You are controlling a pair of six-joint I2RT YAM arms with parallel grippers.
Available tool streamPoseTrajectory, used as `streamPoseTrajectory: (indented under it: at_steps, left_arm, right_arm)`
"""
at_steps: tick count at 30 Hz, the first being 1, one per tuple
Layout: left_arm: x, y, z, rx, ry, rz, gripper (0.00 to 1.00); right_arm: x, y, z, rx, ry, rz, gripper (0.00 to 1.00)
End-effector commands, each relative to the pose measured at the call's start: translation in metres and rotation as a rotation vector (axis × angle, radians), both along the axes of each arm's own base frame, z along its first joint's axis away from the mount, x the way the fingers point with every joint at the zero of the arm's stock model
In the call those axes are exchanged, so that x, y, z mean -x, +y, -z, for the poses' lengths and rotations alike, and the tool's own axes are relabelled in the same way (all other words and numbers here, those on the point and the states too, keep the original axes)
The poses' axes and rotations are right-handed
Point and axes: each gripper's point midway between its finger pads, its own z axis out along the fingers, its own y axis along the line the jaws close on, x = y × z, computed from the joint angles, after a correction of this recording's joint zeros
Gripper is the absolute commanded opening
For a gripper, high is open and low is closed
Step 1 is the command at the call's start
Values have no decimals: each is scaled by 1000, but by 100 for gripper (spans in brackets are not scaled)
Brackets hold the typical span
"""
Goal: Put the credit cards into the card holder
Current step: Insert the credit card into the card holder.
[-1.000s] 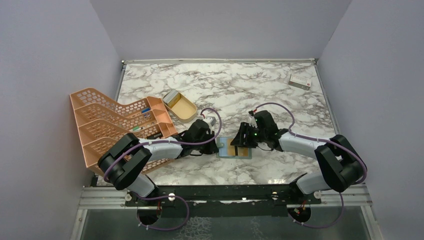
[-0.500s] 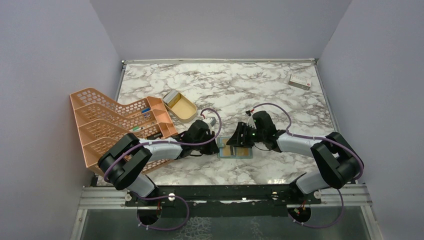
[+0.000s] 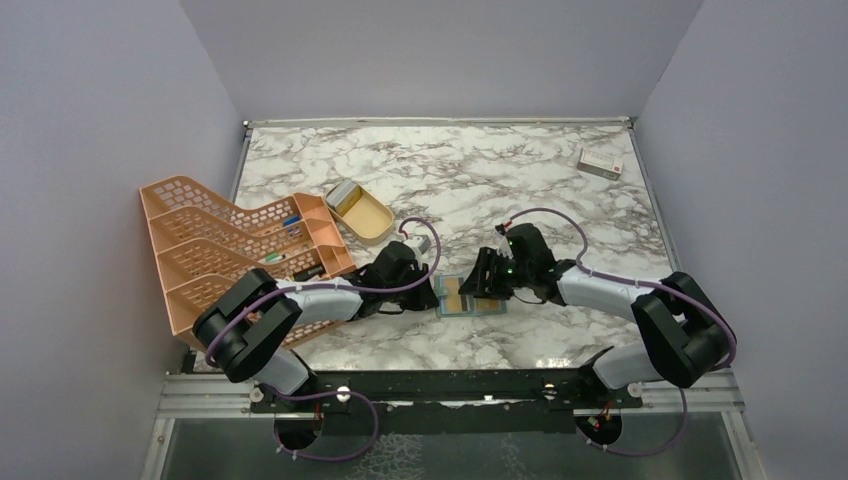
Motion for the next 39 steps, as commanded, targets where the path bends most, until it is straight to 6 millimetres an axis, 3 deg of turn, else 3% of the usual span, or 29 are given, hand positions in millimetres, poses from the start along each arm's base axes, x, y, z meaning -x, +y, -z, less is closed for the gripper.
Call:
streamPoseTrajectory:
  at_steps: [1, 14, 26, 31, 36, 39]
  left_arm:
    - [0, -3, -8, 35, -13, 5, 13]
    - [-2, -5, -14, 42, -22, 0, 17]
    - [-4, -4, -16, 39, -16, -25, 17]
    - [-20, 8, -39, -26, -104, -68, 27]
    - [-50, 29, -74, -181, -249, -89, 47]
    - [-66, 42, -91, -264, -318, -92, 53]
  right_arm:
    - [-9, -16, 5, 121, -20, 56, 50]
    - [-6, 7, -9, 50, -29, 31, 49]
    - [-11, -20, 15, 251, 3, 130, 47]
    - [-12, -19, 10, 250, -10, 127, 46]
    - [-12, -10, -14, 184, -69, 67, 46]
    - [-10, -6, -27, 151, -113, 25, 46]
